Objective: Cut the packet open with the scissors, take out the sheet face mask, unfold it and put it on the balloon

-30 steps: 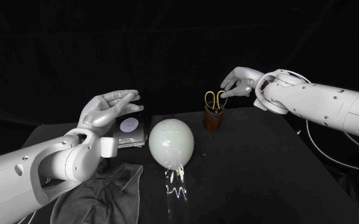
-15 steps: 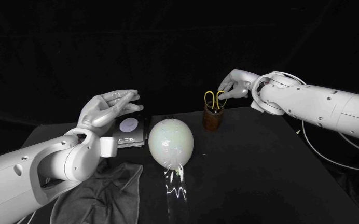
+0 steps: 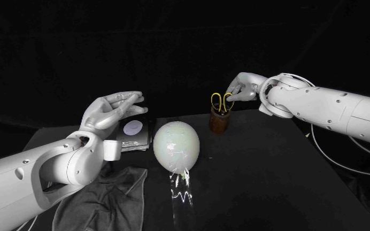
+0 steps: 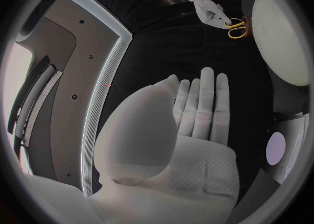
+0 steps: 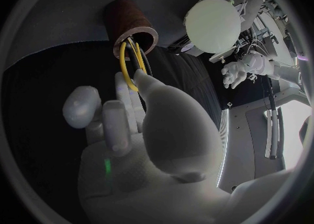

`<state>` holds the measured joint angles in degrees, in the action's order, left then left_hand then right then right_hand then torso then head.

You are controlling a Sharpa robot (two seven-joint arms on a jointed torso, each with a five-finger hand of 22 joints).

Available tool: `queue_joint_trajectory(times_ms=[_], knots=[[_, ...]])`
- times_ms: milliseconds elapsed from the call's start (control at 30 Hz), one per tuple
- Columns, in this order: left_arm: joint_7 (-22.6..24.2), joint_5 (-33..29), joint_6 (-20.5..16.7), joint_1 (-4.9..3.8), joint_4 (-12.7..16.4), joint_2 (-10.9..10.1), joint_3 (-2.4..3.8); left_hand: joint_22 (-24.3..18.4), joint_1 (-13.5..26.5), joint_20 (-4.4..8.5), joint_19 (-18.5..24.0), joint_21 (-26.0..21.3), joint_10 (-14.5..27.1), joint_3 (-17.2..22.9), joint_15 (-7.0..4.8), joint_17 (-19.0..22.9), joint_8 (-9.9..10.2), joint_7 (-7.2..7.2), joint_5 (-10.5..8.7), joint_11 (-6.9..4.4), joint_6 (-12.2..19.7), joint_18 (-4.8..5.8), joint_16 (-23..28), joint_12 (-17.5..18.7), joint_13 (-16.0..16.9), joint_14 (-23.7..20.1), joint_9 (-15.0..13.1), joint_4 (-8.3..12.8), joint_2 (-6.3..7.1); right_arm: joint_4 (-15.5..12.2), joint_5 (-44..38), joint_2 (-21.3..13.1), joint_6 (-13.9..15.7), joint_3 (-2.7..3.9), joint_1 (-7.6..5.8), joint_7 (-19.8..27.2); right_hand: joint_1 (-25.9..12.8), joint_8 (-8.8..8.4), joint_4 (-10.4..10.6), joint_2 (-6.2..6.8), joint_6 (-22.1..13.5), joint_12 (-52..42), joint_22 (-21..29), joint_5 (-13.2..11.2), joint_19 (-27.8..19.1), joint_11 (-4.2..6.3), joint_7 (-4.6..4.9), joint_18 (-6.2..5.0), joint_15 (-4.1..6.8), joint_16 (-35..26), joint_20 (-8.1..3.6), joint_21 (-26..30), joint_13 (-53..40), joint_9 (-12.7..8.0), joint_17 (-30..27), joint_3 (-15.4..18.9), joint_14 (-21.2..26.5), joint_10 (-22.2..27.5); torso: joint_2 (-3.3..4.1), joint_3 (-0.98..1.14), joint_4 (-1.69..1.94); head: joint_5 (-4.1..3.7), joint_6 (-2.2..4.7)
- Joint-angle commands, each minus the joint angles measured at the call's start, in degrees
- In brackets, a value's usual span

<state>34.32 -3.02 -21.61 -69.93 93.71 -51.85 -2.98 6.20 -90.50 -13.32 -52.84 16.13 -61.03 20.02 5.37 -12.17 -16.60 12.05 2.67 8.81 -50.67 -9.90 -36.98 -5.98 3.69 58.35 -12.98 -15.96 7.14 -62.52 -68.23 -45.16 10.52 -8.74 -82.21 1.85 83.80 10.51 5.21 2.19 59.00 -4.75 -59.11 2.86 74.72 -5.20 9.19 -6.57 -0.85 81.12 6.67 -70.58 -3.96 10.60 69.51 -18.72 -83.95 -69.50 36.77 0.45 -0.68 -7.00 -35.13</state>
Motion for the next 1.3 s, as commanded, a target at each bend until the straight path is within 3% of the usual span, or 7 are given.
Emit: queue_joint_trajectory(times_ms=[33,300,467,767,1033,1167,1300], knots=[[0.36,-0.17,1.18,-0.12,0.03,0.16,0.08,-0.09,0.15,-0.02,-0.29,0.05,-0.54,0.33,-0.22,-0.05,0.22,0.27,0.16,-0.02,-0.27,-0.64,0.25,0.18,-0.07,0.3,0.1,-0.03,0.54,-0.21,-0.94,-0.05,1.41,0.01,0.02,-0.14,1.18,1.42,-0.22,-0.65,1.76,-0.55,-1.04,-0.17,0.24,0.9,-0.84,0.85,0.88,0.52,-0.51,-0.75,-0.29,0.96,0.47,-3.08,-2.41,-2.54,-0.01,-0.04,-0.04,-0.11,-0.03],[0.17,-0.17,1.36,-0.12,-0.24,0.21,0.08,-0.15,0.25,-0.01,-0.32,0.01,-0.62,0.61,-0.19,-0.08,0.35,0.33,0.17,0.02,-0.27,-0.63,0.34,0.42,-0.08,0.31,0.17,-0.01,0.7,-1.22,1.76,-0.62,7.39,0.01,0.03,-0.11,-0.3,3.66,0.46,-0.78,1.46,0.13,-5.06,-0.01,1.43,1.36,-1.29,1.5,1.23,3.32,-1.1,-3.47,-0.33,3.2,6.09,-10.79,-3.53,-5.18,-0.05,-0.04,-0.06,-0.14,0.0],[0.08,-0.17,1.48,-0.12,-0.57,0.34,0.07,-0.21,0.06,0.01,-0.34,-0.02,-0.67,1.05,-0.18,-0.1,0.51,0.39,0.17,0.05,-0.26,-0.62,0.46,0.7,-0.08,0.28,0.26,0.22,0.88,-2.53,6.27,-1.54,10.52,0.03,0.02,-0.93,-3.15,6.36,-0.31,1.58,1.24,0.06,-6.28,0.99,1.26,1.82,-1.88,1.56,1.76,3.13,-1.38,-4.29,-1.04,5.65,5.15,-17.22,-3.17,-7.63,-0.11,-0.07,-0.02,-0.2,0.07],[-0.06,-0.16,2.06,-0.11,-1.6,0.82,0.07,-0.24,-0.05,0.02,-0.36,-0.04,-0.73,1.38,-0.18,-0.12,0.59,0.41,0.16,0.07,-0.29,-0.62,0.53,0.87,-0.08,0.28,0.31,0.35,0.94,-7.4,17.02,-4.47,13.11,0.29,-1.13,-4.56,-5.41,8.18,-1.54,2.81,0.08,0.53,-7.92,3.06,1.67,1.97,-1.79,1.76,1.76,2.88,-1.43,-5.3,-1.38,7.64,4.29,-20.43,-2.96,-8.11,-0.42,-0.13,-0.02,-0.25,0.22],[-0.23,-0.15,3.15,-0.1,-3.38,1.83,0.06,-0.95,1.05,-0.67,1.4,-1.3,-0.31,1.84,0.19,-0.12,1.3,0.58,0.14,0.34,0.18,-0.24,1.15,1.93,-0.07,-0.29,0.66,0.12,1.91,-12.78,23.68,-7.33,10.56,0.5,-3.93,-10.98,-6.74,9.33,-2.68,3.39,-0.56,0.68,-8.55,4.46,1.66,2.04,-1.84,1.79,1.81,2.55,-1.46,-5.75,-1.62,8.93,3.36,-21.65,-2.76,-8.38,-1.1,-0.43,-0.07,-0.52,0.38],[-0.29,-0.14,3.66,-0.09,-4.8,2.62,0.05,-2.13,1.64,-1.91,4.94,-3.69,-0.27,2.39,0.34,-0.16,1.67,0.61,0.14,0.43,0.2,0.16,1.53,2.28,-0.04,-0.53,0.86,0.15,2.32,-13.78,25.15,-7.27,12.15,0.56,-5.35,-14.07,-7.19,9.84,-3.07,3.53,-0.52,0.53,-8.56,4.62,1.53,2.17,-1.97,1.76,1.91,2.41,-1.51,-5.75,-1.79,9.42,3.0,-21.92,-2.69,-8.86,-1.46,-0.54,-0.11,-0.62,0.47],[-0.36,-0.12,4.19,-0.09,-6.55,3.57,0.05,-2.29,1.82,-2.21,5.42,-4.09,-0.21,2.57,0.38,-0.14,1.8,0.63,0.13,0.46,0.21,-0.01,1.7,2.33,-0.04,-0.62,0.93,0.19,2.45,-12.65,25.93,-5.44,15.58,0.58,-6.4,-16.15,-7.37,10.0,-3.16,3.56,-0.52,0.49,-8.48,4.59,1.43,2.22,-2.01,1.73,1.95,2.37,-1.53,-5.69,-1.85,9.57,2.88,-21.98,-2.66,-9.02,-1.89,-0.72,-0.03,-0.69,0.58]])
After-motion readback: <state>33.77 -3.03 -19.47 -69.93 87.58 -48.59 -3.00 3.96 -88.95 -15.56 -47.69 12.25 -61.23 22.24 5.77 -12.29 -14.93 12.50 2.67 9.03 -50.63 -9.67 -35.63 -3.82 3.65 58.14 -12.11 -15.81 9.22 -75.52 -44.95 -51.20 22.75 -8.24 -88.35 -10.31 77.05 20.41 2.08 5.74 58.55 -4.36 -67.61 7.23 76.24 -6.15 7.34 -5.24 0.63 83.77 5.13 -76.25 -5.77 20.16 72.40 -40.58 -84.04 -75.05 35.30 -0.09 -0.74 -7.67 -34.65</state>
